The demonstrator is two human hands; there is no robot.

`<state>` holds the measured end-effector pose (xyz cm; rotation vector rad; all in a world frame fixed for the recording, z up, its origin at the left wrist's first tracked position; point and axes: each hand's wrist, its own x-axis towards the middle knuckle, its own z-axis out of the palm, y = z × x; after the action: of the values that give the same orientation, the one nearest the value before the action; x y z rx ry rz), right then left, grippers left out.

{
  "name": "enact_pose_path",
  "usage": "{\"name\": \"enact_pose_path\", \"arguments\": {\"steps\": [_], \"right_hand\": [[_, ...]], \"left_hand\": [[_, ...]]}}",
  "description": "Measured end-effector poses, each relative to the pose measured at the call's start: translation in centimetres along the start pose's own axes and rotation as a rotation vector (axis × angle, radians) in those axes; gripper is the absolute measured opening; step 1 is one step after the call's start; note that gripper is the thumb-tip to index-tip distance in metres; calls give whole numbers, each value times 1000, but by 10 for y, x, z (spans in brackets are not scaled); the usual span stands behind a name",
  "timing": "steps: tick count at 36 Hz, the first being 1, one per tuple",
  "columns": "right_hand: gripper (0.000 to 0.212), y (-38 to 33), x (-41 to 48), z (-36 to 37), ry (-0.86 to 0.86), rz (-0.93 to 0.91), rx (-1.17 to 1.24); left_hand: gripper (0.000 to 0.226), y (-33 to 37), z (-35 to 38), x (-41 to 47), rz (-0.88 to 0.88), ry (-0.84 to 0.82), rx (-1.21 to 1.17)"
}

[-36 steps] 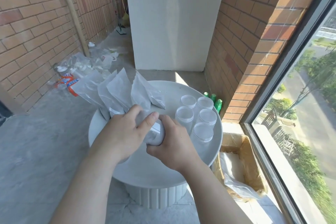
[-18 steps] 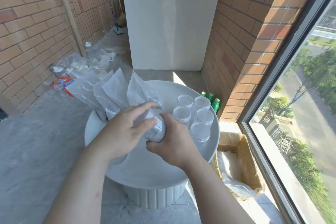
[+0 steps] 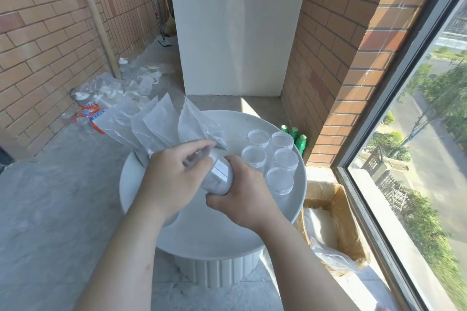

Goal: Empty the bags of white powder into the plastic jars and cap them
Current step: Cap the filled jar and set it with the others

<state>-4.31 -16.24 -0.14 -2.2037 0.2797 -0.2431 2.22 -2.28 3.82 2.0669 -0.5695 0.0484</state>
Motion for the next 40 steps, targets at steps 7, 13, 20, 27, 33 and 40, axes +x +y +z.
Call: {"name": "enact_pose_path", "arguments": {"steps": [7, 13, 20, 27, 33, 40], "right_hand": [[45, -1, 0, -2, 8, 3, 33], [42, 0, 0, -2, -9, 1, 36], [39, 2, 2, -3, 4, -8, 10], [44, 3, 1, -3, -9, -4, 68], [37, 1, 2, -6, -51, 13, 108], [41, -3, 1, -13, -18, 12, 123]], "left_hand": [[47, 4, 1, 2, -14, 19, 18], [24, -1, 7, 1, 5, 25, 104], [63, -2, 9, 4, -10, 2, 193], [55, -11, 15, 5, 69, -28, 210], [61, -12, 11, 7, 144, -38, 155], [69, -7, 15, 7, 118, 12, -9]]}}
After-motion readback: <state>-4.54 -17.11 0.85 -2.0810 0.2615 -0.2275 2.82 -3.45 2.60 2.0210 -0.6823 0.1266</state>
